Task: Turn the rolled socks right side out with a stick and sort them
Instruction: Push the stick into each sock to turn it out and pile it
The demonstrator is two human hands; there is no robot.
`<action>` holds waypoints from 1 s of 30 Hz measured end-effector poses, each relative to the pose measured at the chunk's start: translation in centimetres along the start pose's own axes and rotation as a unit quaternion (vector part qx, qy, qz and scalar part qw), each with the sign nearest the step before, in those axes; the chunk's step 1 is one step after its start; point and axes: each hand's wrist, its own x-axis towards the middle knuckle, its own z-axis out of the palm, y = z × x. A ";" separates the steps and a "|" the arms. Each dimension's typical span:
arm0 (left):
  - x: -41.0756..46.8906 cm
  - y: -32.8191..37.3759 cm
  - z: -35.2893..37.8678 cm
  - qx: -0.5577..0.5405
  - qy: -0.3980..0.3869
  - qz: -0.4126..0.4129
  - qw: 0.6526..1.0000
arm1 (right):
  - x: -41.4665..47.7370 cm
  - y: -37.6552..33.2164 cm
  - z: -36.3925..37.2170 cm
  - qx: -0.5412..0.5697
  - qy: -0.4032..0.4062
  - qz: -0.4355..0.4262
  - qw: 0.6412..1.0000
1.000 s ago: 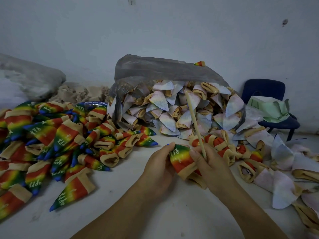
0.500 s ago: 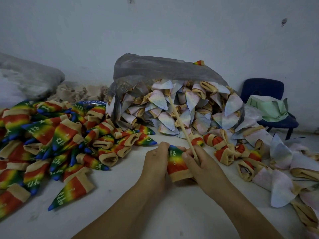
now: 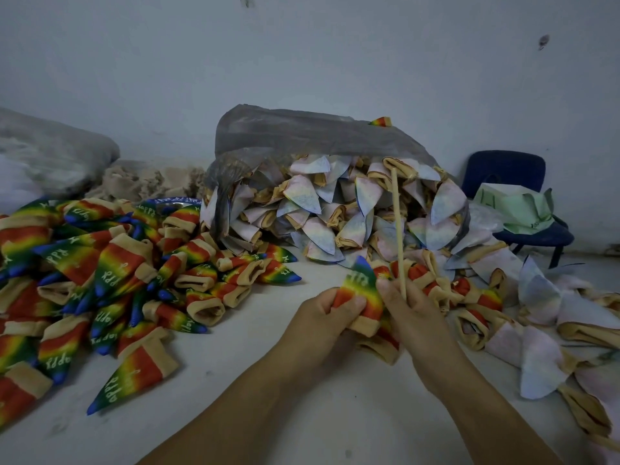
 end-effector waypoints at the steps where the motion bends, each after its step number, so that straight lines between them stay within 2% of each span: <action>1: 0.0 -0.1 -0.1 0.027 -0.015 -0.001 1.000 | 0.0 -0.1 -0.3 0.014 0.001 0.002 1.000; 4: -0.2 -0.3 0.1 0.102 -0.043 -0.001 0.994 | 0.1 -0.5 -0.8 0.047 -0.004 0.007 0.999; 8: -0.6 0.2 0.6 0.149 -0.025 0.045 0.987 | 0.0 -0.5 -0.7 0.081 0.006 0.004 0.997; 13: 0.1 0.4 1.3 0.196 0.029 0.033 0.980 | 0.2 -0.3 -0.1 0.019 0.087 -0.008 0.996; 17: -0.1 0.2 1.4 0.133 0.055 -0.010 0.990 | 0.3 -0.5 -1.2 0.024 0.031 0.026 0.999; 19: -0.2 0.2 0.7 0.106 0.102 -0.005 0.989 | 0.5 -0.3 -1.9 -0.043 0.030 0.034 0.998; 22: 0.2 0.7 -1.1 0.031 0.204 0.026 0.978 | 1.5 0.5 -3.0 -0.130 0.131 0.029 0.982; 24: 0.9 0.5 -2.1 0.027 0.256 0.018 0.966 | 1.9 0.8 -3.6 -0.154 0.187 0.044 0.969; 26: 1.4 -0.1 -2.4 0.068 0.255 0.006 0.965 | 1.8 1.0 -3.6 -0.141 0.166 0.080 0.973; 30: 2.3 -1.4 -1.6 0.214 0.192 0.007 0.958 | 1.0 1.5 -1.0 -0.018 0.040 0.161 0.986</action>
